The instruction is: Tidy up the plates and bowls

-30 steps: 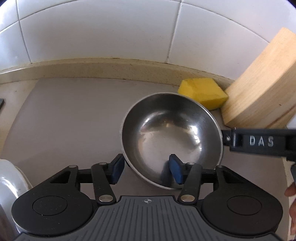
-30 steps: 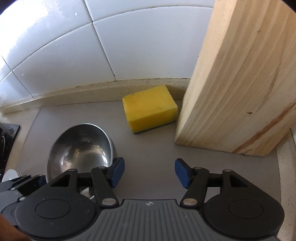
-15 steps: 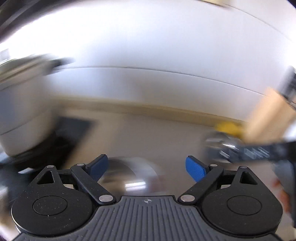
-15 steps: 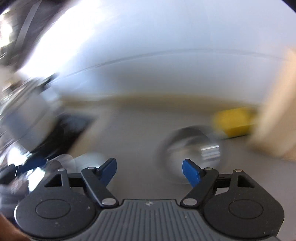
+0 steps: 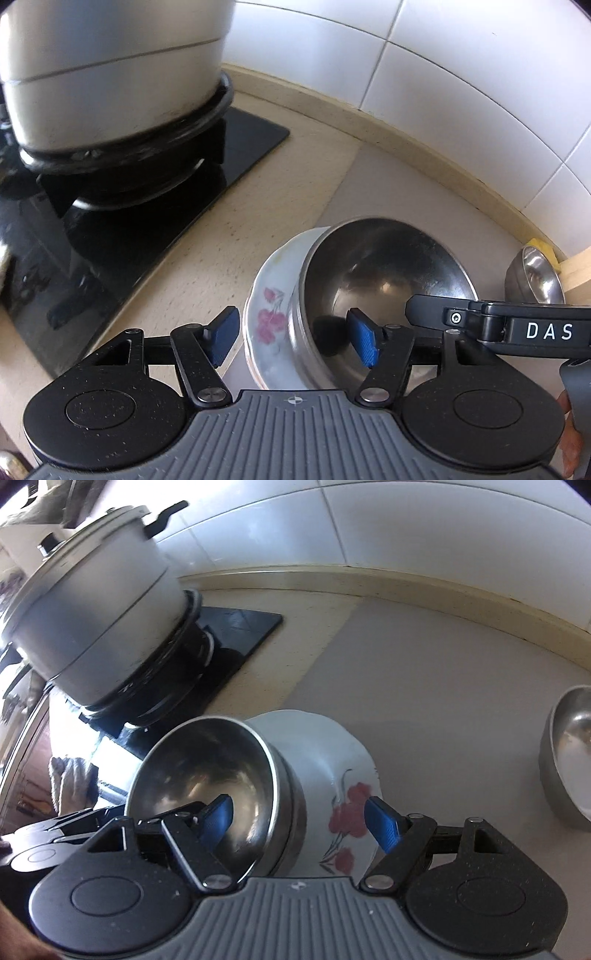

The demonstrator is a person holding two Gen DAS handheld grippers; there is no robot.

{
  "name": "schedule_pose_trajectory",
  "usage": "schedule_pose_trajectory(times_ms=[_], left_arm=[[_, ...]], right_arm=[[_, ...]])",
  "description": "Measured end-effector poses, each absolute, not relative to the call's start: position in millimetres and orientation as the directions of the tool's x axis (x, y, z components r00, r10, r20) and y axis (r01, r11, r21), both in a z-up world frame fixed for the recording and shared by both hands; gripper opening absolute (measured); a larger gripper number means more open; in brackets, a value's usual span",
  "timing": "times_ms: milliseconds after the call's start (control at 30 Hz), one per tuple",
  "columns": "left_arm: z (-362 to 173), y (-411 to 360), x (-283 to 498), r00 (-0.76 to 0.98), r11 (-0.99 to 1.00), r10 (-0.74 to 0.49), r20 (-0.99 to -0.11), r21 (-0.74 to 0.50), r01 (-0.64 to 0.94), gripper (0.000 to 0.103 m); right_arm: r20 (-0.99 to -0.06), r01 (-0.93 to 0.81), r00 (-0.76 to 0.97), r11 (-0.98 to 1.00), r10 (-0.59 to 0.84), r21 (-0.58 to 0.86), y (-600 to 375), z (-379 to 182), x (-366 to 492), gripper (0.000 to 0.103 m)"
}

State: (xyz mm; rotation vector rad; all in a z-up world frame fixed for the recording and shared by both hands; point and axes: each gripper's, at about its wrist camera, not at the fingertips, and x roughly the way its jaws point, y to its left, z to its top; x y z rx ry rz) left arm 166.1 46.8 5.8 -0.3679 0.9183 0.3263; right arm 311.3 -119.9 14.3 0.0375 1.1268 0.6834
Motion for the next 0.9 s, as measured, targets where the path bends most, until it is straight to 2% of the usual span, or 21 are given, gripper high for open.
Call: schedule_pose_trajectory(times_ms=[133, 200, 300, 367, 400, 433, 467, 500, 533, 600, 700, 900], left_arm=[[13, 44, 170, 0.59, 0.914, 0.144, -0.794, -0.122, -0.387, 0.068], [20, 41, 172, 0.609, 0.935, 0.168, -0.775, -0.07, -0.347, 0.074], [28, 37, 171, 0.635, 0.937, 0.238, -0.735, 0.002, -0.349, 0.061], [38, 29, 169, 0.67, 0.934, 0.283, -0.687, 0.039, -0.355, 0.06], [45, 25, 167, 0.693, 0.935, 0.287, -0.661, 0.037, -0.352, 0.063], [53, 19, 164, 0.719, 0.944, 0.279, -0.637, 0.044, -0.327, 0.072], [60, 9, 162, 0.741, 0.955, 0.269, -0.615, 0.069, -0.289, 0.08], [66, -2, 162, 0.759, 0.964, 0.256, -0.599, 0.095, -0.25, 0.093], [70, -13, 161, 0.78, 0.972, 0.231, -0.582, 0.106, -0.209, 0.098], [76, -35, 161, 0.823, 0.991, 0.131, -0.552, 0.073, -0.108, 0.098], [79, -60, 175, 0.827, 1.0, 0.005, -0.562, 0.004, -0.003, 0.098], [80, -100, 188, 0.844, 0.992, -0.128, -0.521, -0.084, 0.099, 0.098]], right_arm=[[-0.824, -0.454, 0.28, 0.824, 0.493, 0.339, -123, 16, 310, 0.056], [-0.8, -0.435, 0.306, 0.823, 0.517, 0.365, -134, 21, 310, 0.056], [-0.805, -0.413, 0.334, 0.844, 0.491, 0.343, -150, 24, 307, 0.057], [-0.798, -0.406, 0.36, 0.851, 0.484, 0.332, -156, 25, 301, 0.057], [-0.792, -0.402, 0.378, 0.855, 0.48, 0.327, -159, 27, 298, 0.057], [-0.781, -0.405, 0.396, 0.855, 0.484, 0.324, -162, 30, 294, 0.057], [-0.771, -0.411, 0.411, 0.854, 0.487, 0.319, -167, 32, 290, 0.057], [-0.761, -0.412, 0.433, 0.857, 0.483, 0.31, -173, 35, 284, 0.057], [-0.751, -0.408, 0.465, 0.866, 0.469, 0.289, -180, 38, 279, 0.057], [-0.706, -0.39, 0.55, 0.885, 0.445, 0.254, -197, 42, 265, 0.057], [-0.66, -0.354, 0.625, 0.905, 0.417, 0.237, -232, 43, 242, 0.058], [-0.689, -0.205, 0.655, 0.95, 0.311, 0.235, -290, 17, 216, 0.058]])
